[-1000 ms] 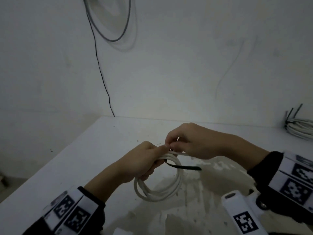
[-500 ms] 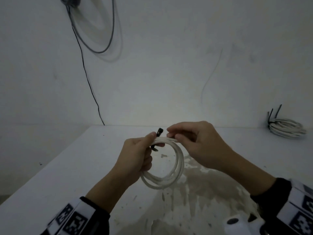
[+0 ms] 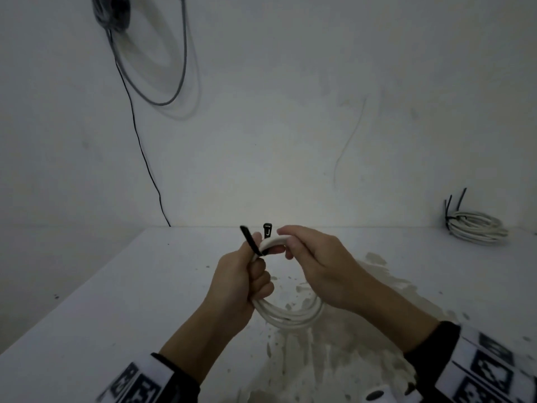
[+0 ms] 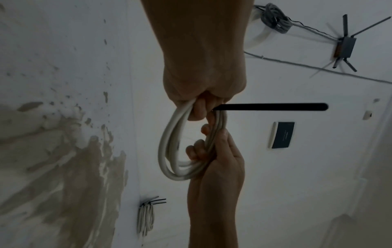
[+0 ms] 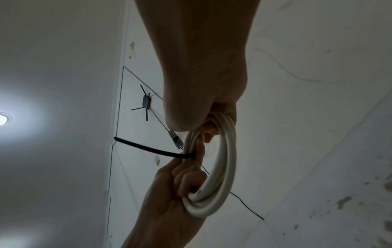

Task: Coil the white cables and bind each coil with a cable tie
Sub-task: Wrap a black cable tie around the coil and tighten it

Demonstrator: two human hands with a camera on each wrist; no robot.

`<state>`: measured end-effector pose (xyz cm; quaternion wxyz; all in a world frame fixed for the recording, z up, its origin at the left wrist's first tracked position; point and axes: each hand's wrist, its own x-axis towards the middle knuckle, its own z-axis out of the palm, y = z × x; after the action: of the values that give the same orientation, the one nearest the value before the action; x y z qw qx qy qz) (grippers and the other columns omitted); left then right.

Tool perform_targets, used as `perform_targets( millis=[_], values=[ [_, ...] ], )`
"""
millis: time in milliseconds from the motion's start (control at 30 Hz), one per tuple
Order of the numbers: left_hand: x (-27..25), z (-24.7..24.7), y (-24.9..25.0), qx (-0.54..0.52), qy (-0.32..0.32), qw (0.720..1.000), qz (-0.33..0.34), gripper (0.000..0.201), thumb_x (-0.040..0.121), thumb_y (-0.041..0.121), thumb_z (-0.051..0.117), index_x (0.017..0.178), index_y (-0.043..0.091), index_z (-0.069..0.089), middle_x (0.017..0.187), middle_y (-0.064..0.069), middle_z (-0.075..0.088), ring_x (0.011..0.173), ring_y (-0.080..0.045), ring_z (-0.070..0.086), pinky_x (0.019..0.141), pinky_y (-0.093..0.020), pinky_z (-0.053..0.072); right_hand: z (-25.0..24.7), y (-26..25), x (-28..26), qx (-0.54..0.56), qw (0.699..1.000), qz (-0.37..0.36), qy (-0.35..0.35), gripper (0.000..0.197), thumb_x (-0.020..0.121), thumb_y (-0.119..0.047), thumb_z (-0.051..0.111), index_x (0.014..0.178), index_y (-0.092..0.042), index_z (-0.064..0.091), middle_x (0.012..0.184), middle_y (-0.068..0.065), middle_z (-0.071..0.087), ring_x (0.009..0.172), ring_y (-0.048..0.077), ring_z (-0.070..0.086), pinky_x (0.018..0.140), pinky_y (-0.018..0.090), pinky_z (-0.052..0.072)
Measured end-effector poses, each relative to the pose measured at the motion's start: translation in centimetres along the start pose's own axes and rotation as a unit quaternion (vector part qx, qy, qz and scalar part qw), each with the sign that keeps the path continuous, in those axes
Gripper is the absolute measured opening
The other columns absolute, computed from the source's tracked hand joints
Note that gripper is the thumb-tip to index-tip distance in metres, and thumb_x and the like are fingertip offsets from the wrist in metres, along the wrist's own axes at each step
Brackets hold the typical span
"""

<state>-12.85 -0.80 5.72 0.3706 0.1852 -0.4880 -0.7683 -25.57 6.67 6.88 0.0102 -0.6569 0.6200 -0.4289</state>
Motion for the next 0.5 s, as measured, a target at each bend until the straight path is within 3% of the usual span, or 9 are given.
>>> perform_targets(
  millis=[67,167,233,333,433,500],
  values=[
    [0.0,-0.3,-0.1,0.054,-0.022,0.998,0.0,0.044,0.098,0.031,0.037,0.096,-0.005,0.063,0.044,0.006,0.019,0.038,-0.008,0.017,0.037,-0.019,0.023,0.0,0.0,-0.2,-0.017,1.0,-0.006,-0.013,0.029,0.099,-0.023,0.036,0.115,-0.015,0.059,0.098,-0.005,0.064,0.091,0.006,0.058,0.081,0.024,0.045],
    [0.0,-0.9,0.1,0.177,-0.059,0.982,-0.004,0.047,0.1,0.033,0.03,0.091,0.004,0.067,0.05,0.001,0.023,0.042,-0.012,0.026,0.047,-0.024,0.037,0.0,0.4,-0.1,-0.057,0.998,-0.035,-0.011,0.031,0.093,-0.029,0.033,0.097,-0.017,0.062,0.079,-0.014,0.058,0.072,0.006,0.053,0.066,0.016,0.039],
    [-0.1,-1.2,0.6,0.209,-0.1,0.973,-0.023,0.046,0.101,0.032,0.026,0.089,0.005,0.06,0.047,0.004,0.03,0.042,-0.012,0.036,0.058,-0.027,0.045,-0.1,0.7,-0.1,-0.084,0.995,-0.055,-0.006,0.029,0.093,-0.029,0.033,0.087,-0.019,0.06,0.068,-0.012,0.052,0.062,0.011,0.047,0.058,0.016,0.033],
    [0.0,-1.6,1.1,0.217,-0.131,0.965,-0.063,0.043,0.102,0.026,0.022,0.085,0.004,0.054,0.048,0.003,0.046,0.049,-0.015,0.052,0.071,-0.032,0.048,0.0,1.0,0.0,-0.131,0.988,-0.074,-0.03,0.031,0.093,-0.029,0.031,0.091,-0.015,0.059,0.071,-0.009,0.05,0.059,0.011,0.043,0.058,0.017,0.032],
    [0.1,-1.7,1.2,0.203,-0.131,0.966,-0.092,0.042,0.102,0.021,0.023,0.081,0.002,0.055,0.054,-0.003,0.053,0.053,-0.017,0.058,0.072,-0.033,0.05,0.5,1.3,0.0,-0.167,0.981,-0.083,-0.063,0.033,0.092,-0.029,0.028,0.093,-0.012,0.057,0.073,-0.008,0.048,0.061,0.011,0.042,0.058,0.018,0.032],
    [0.1,-1.7,1.1,0.206,-0.131,0.965,-0.092,0.043,0.102,0.023,0.024,0.081,0.002,0.056,0.056,-0.003,0.054,0.053,-0.018,0.059,0.067,-0.031,0.05,0.7,1.4,-0.1,-0.165,0.98,-0.087,-0.068,0.031,0.093,-0.027,0.029,0.089,-0.012,0.056,0.073,-0.007,0.049,0.061,0.012,0.043,0.06,0.022,0.034]
  ],
)
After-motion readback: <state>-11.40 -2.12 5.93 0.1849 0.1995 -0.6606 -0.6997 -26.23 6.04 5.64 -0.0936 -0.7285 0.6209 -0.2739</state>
